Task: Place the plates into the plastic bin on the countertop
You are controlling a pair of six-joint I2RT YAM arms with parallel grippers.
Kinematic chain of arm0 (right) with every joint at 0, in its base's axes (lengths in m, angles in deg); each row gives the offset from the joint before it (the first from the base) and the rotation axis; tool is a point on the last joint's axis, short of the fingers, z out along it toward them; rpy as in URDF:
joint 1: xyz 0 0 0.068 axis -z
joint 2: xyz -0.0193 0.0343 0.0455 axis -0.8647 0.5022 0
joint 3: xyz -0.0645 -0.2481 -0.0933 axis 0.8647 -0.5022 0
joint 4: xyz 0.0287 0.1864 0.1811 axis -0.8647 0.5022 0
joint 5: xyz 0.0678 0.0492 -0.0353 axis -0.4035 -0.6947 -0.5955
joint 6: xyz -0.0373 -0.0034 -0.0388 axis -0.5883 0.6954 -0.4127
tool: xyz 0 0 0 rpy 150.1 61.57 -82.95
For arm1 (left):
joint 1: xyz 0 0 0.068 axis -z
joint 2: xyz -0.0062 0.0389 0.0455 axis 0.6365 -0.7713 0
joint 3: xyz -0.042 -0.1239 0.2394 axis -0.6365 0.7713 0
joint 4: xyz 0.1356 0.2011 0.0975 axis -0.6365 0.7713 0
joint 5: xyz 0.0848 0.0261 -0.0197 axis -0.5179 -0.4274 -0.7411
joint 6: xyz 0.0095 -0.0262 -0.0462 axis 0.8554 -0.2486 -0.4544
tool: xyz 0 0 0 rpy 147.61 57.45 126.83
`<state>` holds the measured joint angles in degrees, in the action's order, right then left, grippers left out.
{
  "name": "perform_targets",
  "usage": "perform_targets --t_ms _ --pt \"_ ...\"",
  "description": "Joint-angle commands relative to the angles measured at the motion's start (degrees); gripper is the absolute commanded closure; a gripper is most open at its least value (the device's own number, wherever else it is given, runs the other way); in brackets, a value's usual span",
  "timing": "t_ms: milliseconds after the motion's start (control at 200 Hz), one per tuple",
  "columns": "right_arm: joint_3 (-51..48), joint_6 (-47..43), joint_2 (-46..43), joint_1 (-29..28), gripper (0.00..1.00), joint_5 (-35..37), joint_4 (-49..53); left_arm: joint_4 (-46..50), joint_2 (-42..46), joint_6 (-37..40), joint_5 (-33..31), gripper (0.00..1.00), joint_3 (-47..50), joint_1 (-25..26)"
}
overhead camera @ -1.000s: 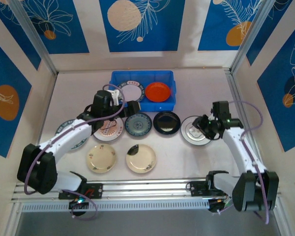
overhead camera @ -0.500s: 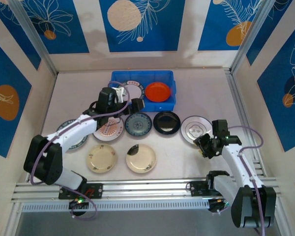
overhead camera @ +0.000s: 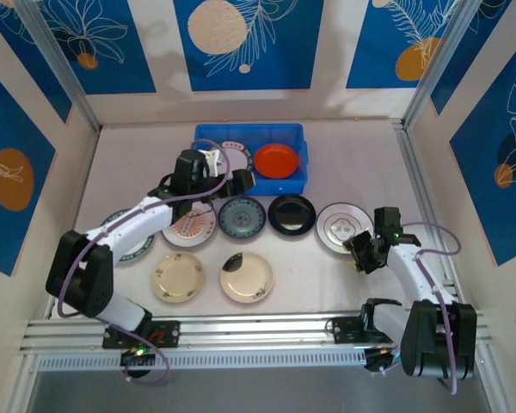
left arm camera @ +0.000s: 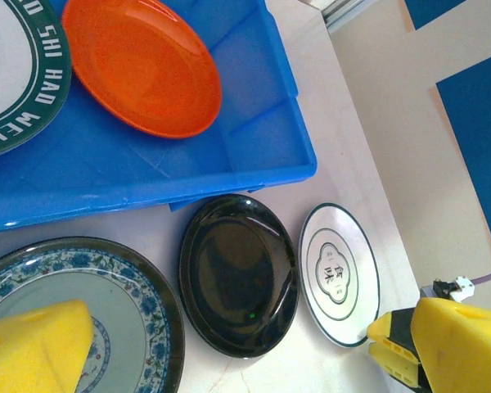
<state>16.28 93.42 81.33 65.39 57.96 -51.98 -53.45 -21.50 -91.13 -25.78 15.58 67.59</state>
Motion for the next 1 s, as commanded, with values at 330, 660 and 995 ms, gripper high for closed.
perform_targets --t_ms 330,660,995 --pt "-3.06 5.87 2.7 0.74 0.59 5.47 -7.37 -1.52 -2.2 0.67 2.21 0.01 -2.27 0.51" --pt "-3.02 6.51 3.6 1.84 0.6 4.5 -10.41 -2.31 -3.96 -0.31 3.51 0.01 -2.71 0.51" --pt "-0.38 4.72 5.38 3.84 0.64 4.55 -11.28 -2.56 -5.45 -0.32 3.41 0.01 -3.45 0.48"
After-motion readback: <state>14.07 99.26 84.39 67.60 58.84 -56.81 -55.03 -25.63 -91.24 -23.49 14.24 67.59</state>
